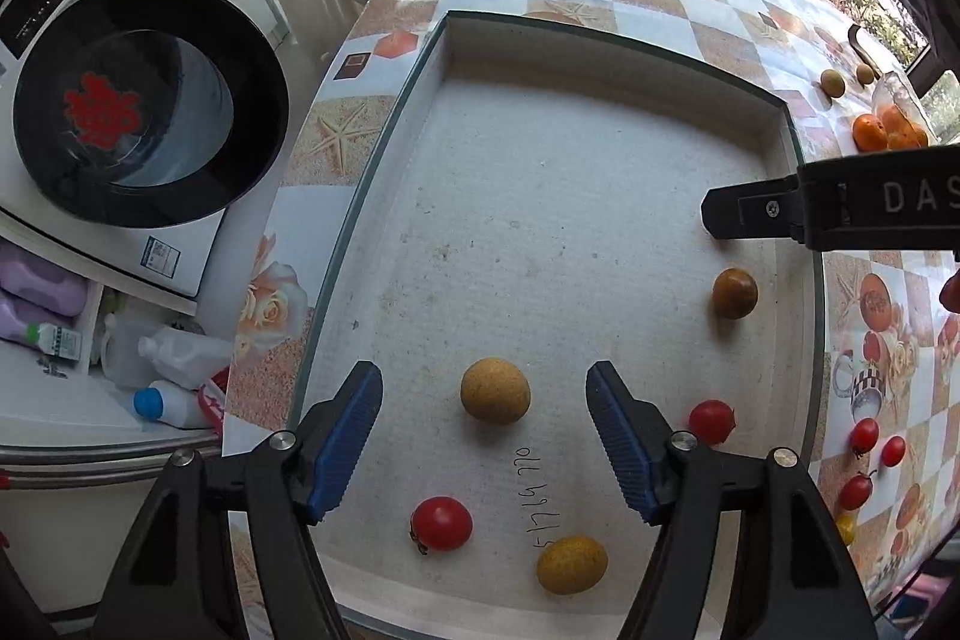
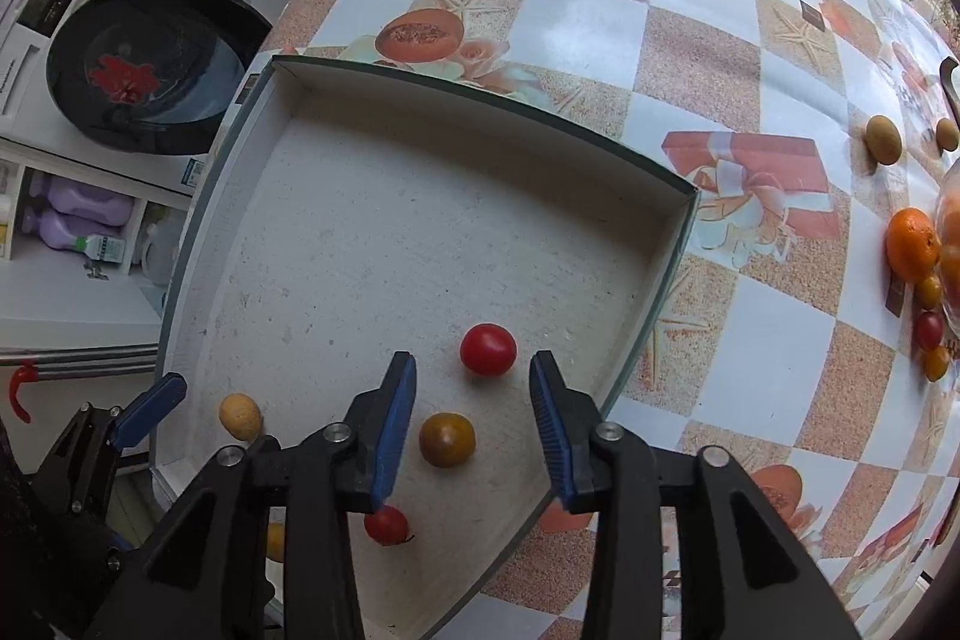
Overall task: Organize fruits
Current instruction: 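Move both open tools back over the remaining cherry tomatoes, then grasp a red cherry tomato with the left tool while the right tool grasps another, then carry both red tomatoes into the white tray and open both tools, then move both open tools back over the red and yellow tomatoes, then grasp a red tomato with the left tool while the right tool grasps a yellow tomato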
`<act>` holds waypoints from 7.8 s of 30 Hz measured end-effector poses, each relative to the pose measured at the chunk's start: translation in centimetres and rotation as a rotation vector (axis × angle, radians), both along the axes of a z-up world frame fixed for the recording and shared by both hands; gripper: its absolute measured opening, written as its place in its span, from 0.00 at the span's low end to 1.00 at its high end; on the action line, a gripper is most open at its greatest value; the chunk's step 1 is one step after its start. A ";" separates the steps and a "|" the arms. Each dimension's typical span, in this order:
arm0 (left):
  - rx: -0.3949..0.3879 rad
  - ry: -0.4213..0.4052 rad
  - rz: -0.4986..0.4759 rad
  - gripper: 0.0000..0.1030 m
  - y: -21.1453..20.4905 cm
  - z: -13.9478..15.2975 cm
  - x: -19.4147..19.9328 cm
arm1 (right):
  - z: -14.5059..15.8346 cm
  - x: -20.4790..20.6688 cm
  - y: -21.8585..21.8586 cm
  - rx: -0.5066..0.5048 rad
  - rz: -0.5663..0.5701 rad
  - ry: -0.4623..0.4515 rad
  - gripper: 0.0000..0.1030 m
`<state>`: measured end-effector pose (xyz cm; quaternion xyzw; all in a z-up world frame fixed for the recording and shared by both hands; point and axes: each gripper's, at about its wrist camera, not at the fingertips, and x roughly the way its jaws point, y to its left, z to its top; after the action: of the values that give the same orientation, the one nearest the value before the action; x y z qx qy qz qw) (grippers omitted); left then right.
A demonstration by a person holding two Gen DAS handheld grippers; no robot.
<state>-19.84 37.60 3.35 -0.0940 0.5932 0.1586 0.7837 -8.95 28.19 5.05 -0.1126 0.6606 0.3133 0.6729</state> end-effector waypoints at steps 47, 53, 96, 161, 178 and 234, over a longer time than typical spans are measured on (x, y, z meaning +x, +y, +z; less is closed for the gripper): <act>-0.126 0.167 -0.536 0.42 -22.4 -2.4 5.1 | -1.8 -9.2 -25.6 -0.148 -0.240 0.009 0.64; -0.136 0.160 -0.516 0.24 -21.9 -2.6 5.5 | -2.1 -9.0 -23.7 -0.104 -0.194 -0.012 0.58; -0.242 0.064 -0.424 0.21 -19.0 -0.8 5.1 | 0.3 -6.2 -25.7 0.000 -0.354 0.085 0.22; -0.128 0.032 -0.020 0.21 -2.2 -1.6 -1.8 | -2.8 -4.7 -0.6 -0.049 0.115 0.108 0.22; -0.053 0.040 -0.044 0.71 -1.8 -0.1 -2.6 | 2.3 -3.3 -2.4 0.063 0.021 0.057 0.65; -0.077 0.019 0.034 0.71 -23.2 -2.7 -0.1 | -2.4 11.2 -23.5 0.011 -0.164 -0.346 0.68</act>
<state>-19.92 14.42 0.69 -0.1325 0.6046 0.1498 0.7710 2.28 4.68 2.60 -0.1069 0.5404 0.2370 0.8002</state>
